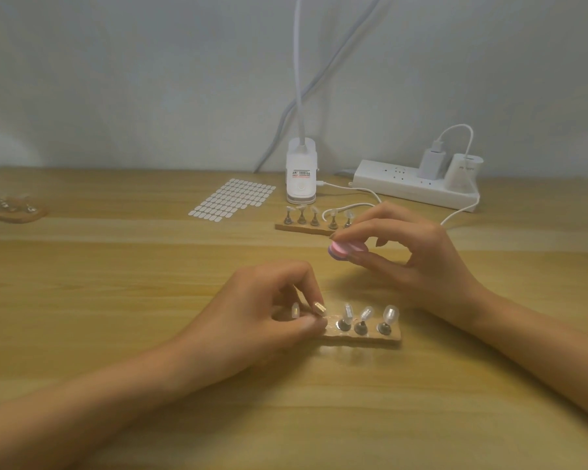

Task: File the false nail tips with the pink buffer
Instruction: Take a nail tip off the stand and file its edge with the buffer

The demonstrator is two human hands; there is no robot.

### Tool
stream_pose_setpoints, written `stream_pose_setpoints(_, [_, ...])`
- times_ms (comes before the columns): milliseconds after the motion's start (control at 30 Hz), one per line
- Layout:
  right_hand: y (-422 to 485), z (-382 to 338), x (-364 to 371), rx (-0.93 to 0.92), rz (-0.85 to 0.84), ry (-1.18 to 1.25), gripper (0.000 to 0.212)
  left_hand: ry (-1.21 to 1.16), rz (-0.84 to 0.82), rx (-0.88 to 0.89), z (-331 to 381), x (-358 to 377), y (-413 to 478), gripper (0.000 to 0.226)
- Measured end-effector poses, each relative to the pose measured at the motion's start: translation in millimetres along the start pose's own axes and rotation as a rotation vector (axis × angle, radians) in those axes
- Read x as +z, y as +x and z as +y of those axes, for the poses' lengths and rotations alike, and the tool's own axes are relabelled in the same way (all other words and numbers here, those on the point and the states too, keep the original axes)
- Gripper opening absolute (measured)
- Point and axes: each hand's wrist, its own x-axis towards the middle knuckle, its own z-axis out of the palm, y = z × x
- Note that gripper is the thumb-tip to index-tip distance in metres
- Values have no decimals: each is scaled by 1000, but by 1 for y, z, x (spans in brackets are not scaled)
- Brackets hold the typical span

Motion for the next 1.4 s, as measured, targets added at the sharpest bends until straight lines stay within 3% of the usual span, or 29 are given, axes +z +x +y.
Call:
stream_pose_setpoints(133, [0,0,-2,43,16,42,14,152,32,161,1,1,-2,32])
stream_pose_setpoints(200, [0,0,-3,81,29,67,14,243,94,246,4,0,-5,25])
stream_pose_setpoints(300, [1,1,-3,112,41,89,15,124,183,313,8,-10,-1,14])
stream_pose_setpoints(433, [2,2,-3,133,53,115,16,-236,225,80,4,-25,25,18])
stream_pose_setpoints(600, [1,3,-3,126,63,113,17,-336,206,-108,-12,-9,49,6])
stream_pose_setpoints(867, [0,3,-2,-22,67,16,18,-318,161,-22,-27,2,50,11])
stream_pose_setpoints(1067, [1,-1,-1,-26,95,-1,18,-268,115,34,-29,3,53,10])
stream_pose_setpoints(1267, [5,-7,5,-57,82,-4,14,-160,159,66,-30,2,52,15])
stream_pose_setpoints(1400, [5,-7,3,-51,72,-47,16,-198,204,51,-30,1,51,7])
